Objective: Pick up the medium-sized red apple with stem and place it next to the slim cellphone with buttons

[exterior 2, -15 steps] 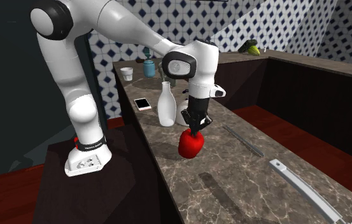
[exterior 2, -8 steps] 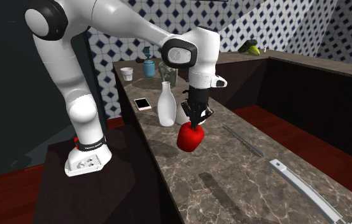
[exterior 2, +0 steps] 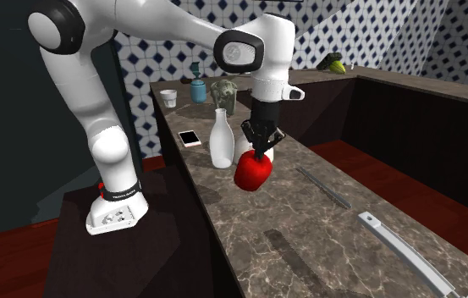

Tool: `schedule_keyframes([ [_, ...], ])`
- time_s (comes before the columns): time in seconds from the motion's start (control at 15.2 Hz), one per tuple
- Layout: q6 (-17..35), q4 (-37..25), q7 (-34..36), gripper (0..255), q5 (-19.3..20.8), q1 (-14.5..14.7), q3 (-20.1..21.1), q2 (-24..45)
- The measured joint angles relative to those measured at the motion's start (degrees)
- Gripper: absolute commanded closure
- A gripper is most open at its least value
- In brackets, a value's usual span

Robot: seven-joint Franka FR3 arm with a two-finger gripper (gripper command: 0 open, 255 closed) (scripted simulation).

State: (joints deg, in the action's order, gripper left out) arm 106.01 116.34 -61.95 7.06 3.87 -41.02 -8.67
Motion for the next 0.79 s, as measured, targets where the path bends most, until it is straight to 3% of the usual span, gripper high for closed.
schedule_keyframes([
  [0.79, -9.3, -8.8, 0.0, 255, 0.0, 0.3, 0.7, -0.6],
])
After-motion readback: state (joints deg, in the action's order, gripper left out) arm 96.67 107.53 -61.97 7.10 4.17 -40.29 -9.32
